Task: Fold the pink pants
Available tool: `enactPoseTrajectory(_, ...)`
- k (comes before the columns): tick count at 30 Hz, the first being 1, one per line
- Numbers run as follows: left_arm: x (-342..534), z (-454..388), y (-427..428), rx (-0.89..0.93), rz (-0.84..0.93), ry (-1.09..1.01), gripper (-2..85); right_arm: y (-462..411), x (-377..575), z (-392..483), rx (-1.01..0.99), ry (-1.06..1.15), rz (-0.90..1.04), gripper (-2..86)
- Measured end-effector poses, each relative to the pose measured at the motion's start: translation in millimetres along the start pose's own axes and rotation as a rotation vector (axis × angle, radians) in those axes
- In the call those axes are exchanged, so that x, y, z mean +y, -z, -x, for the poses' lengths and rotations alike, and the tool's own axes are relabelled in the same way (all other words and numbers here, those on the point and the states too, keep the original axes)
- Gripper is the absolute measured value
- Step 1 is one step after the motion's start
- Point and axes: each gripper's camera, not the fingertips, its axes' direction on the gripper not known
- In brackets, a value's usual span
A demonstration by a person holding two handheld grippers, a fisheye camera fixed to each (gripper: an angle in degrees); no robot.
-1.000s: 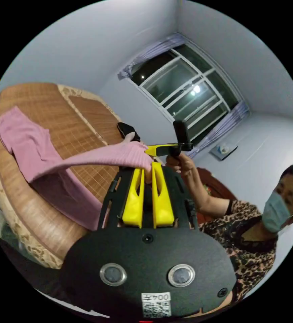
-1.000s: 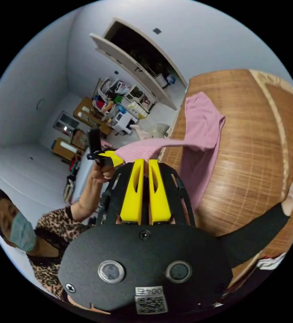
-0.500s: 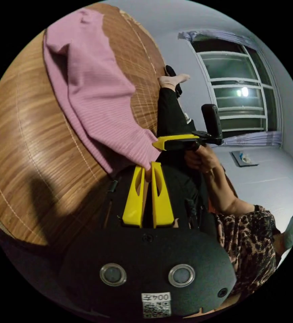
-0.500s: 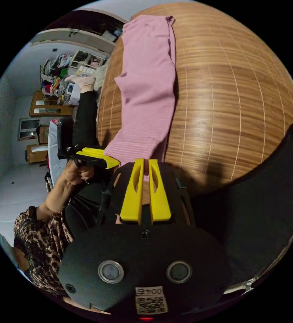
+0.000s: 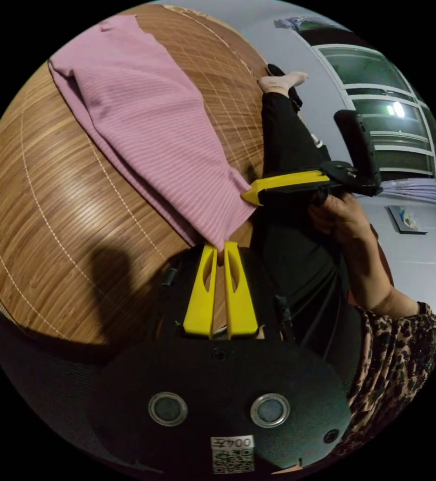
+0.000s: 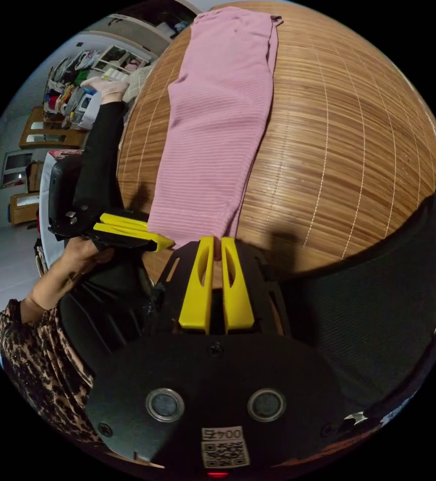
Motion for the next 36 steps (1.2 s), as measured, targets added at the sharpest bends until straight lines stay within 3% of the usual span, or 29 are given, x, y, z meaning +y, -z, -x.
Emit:
enactPoseTrajectory(5,3.0,-5.0,-2.4,-0.007,0.035,-0.001,3.2,-11.9,-2.3,24.2,0.070,0.014,0.028,4.8)
enactPoseTrajectory(8,13.2,-13.8,5.9,0.028,0.071,-0.026,2.7,-9.0,5.7,33.3,0.133,-0.009,0.045,10.6)
enactPoseTrajectory(11,38.5,-34.8,37.2,0.042,0.006,-0.107,2.6,15.1,26.9,52.7,0.173,0.029,-0.079,11.6)
enactPoseTrajectory(15,59.9,-41.9,72.7,-0.068,-0.192,-0.163,2.7,23.9,24.2,90.5,0.183,0.138,-0.222,11.2)
enactPoseTrajectory(24,31.4,-10.5,56.6,-0.245,-0.247,-0.098,5.3,-34.5,-34.0,146.0,0.408,0.198,-0.279,12.5)
enactPoseTrajectory(36,55.0,8.9,76.2,-0.154,-0.352,-0.043,5.6,-58.0,-26.4,150.9,0.385,0.247,-0.269,13.6)
